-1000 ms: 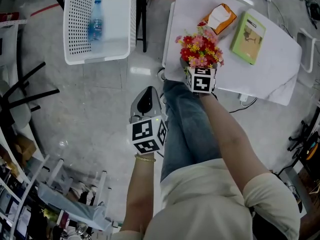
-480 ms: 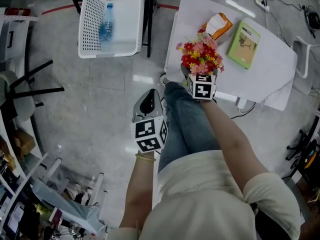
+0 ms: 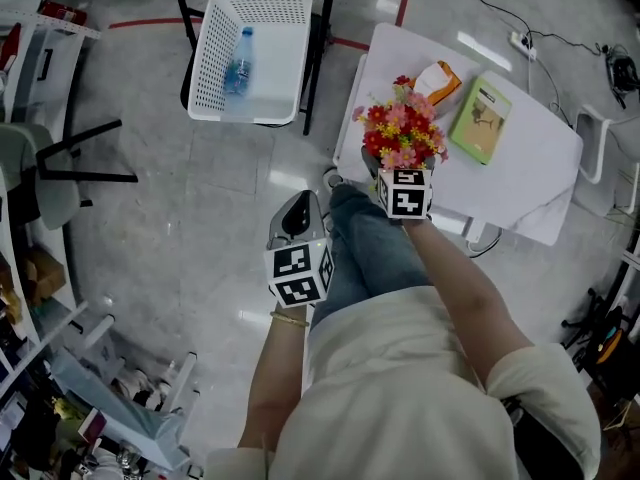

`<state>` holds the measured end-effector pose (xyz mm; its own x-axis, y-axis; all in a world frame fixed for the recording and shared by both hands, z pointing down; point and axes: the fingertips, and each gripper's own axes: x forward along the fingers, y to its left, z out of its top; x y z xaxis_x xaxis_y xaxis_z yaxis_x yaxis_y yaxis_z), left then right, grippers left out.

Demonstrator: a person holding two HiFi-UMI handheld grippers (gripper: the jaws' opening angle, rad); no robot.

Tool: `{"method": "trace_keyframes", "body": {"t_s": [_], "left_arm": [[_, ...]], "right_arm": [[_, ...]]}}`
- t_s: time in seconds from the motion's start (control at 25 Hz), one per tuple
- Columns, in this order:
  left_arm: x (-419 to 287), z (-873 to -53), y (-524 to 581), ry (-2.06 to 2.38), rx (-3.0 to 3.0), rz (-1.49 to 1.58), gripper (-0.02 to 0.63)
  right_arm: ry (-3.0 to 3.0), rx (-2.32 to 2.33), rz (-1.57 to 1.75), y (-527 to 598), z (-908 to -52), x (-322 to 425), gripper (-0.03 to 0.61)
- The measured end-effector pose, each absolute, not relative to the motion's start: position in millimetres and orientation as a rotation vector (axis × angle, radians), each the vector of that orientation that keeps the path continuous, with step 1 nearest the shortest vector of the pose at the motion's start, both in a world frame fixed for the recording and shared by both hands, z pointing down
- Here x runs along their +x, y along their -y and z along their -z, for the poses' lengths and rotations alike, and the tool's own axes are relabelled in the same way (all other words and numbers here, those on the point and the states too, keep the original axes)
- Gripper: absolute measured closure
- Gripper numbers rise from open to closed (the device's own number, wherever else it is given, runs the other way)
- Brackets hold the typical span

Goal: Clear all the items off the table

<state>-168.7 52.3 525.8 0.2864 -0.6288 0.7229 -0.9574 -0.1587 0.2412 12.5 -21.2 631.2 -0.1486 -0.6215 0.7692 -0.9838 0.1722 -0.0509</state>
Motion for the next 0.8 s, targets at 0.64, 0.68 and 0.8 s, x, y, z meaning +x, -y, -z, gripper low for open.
{"method": "trace_keyframes", "body": {"t_s": [0.64,0.68,0.8], "left_arm": [[-209,-460,-17,1.561,1.878,-0.578,0.604],[-211,-457,-16,1.57,1.874,-0.575,0.604],[-216,-451,-13,1.599,1.864,-0.568,0.604]], "right_arm": [[2.146,1.303,-0.563,70,-514,-64,0.078],[2.161,1.284,-0.547,71,-508,-68,0.078],[2.197,1.243,-0.526,75,-496,-78,0.078]]}}
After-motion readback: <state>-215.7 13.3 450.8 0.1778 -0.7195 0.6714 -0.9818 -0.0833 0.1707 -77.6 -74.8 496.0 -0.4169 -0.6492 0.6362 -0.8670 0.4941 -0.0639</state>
